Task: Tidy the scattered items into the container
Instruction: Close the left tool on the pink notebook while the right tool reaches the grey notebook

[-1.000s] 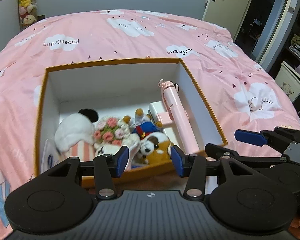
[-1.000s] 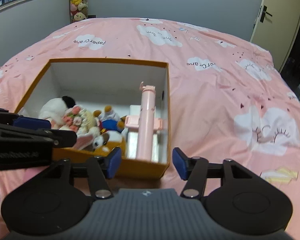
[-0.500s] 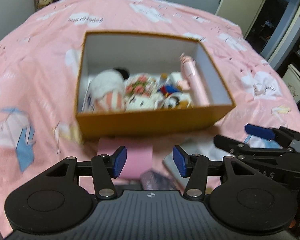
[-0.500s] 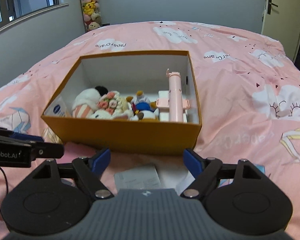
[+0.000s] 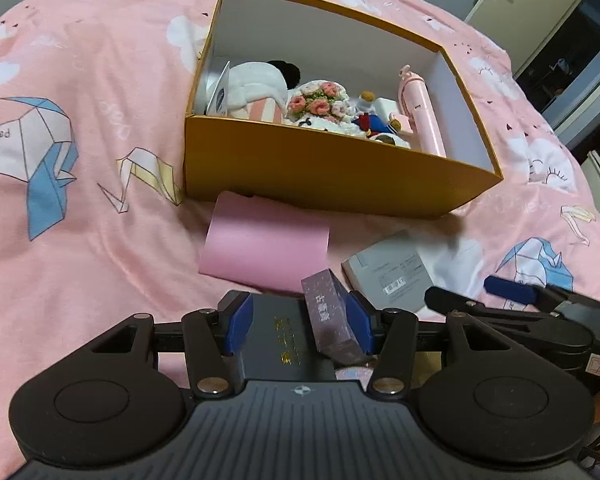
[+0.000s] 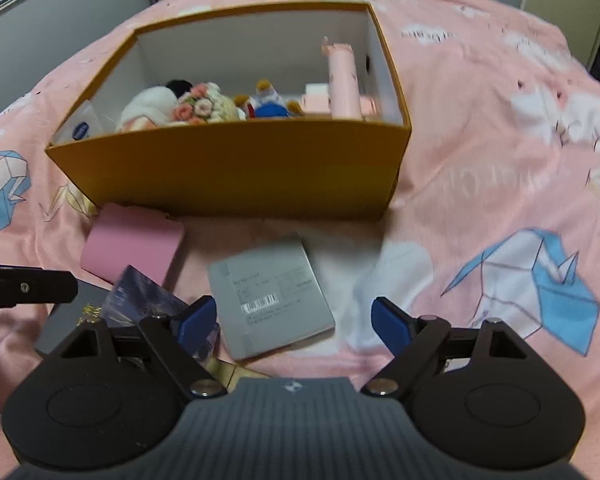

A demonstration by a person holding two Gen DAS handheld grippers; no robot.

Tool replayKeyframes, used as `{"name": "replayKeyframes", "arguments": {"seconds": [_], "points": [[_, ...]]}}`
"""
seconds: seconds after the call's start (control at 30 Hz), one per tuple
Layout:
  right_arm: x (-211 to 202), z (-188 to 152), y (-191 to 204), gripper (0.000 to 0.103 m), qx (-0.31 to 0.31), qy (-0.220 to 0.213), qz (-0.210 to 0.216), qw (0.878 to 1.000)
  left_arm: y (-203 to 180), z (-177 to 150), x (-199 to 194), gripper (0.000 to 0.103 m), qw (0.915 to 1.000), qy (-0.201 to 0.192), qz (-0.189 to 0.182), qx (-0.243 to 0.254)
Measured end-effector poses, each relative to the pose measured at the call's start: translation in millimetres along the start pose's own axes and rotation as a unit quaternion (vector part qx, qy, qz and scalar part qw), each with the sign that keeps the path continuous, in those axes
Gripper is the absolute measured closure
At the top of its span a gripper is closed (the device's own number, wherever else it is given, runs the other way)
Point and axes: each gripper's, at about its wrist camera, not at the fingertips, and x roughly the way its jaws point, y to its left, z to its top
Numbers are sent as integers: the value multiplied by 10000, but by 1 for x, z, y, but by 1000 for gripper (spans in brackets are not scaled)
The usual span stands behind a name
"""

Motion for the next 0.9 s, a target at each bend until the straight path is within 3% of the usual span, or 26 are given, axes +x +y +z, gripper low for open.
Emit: {"name": "replayKeyframes", "arguments": {"seconds": [0.27, 0.33, 0.5, 0.67, 0.9], "points": [[23, 5, -4, 17, 65, 327, 250, 9991, 19, 15, 24, 43, 9983, 55, 516, -270], [32, 8, -7, 17, 124, 420, 257, 9987, 23, 17, 31, 35, 9979, 115, 560, -292], [54, 15, -14, 17, 266, 682, 293, 9969, 30, 24, 50, 32, 9970, 231, 649, -346], [76, 14, -17, 16, 304, 966, 356, 9942, 35, 29, 69, 31, 9961, 392, 666, -418], [97, 15, -13, 1, 236, 1101, 589, 9919, 41, 33, 88, 8, 9968, 531, 264, -527]]}}
